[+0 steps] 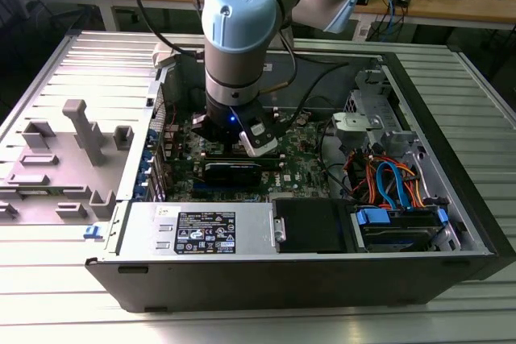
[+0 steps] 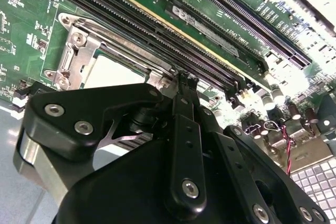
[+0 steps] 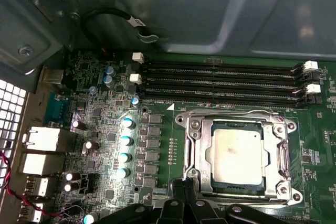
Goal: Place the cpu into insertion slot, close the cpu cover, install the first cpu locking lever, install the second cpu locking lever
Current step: 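Install the second cpu locking lever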
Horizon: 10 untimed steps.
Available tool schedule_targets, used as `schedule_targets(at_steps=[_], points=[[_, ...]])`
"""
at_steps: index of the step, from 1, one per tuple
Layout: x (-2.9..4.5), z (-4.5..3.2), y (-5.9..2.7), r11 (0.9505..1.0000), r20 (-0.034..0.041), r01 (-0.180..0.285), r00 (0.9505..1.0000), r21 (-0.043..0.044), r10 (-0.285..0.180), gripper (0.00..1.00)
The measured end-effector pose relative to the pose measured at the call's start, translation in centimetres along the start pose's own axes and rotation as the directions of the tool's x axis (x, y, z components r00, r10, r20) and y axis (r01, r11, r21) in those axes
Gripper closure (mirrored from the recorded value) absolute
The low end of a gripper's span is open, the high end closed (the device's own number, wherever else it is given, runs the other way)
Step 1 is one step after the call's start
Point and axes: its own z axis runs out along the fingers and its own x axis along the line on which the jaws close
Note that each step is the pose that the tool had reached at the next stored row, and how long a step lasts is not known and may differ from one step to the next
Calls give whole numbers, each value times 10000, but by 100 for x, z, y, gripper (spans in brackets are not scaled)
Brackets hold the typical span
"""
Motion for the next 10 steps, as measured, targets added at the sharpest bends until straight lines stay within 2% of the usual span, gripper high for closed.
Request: schedule_targets(at_steps=[10], points=[[15,32,9,10000,2,3,10000,-31,-3,89]])
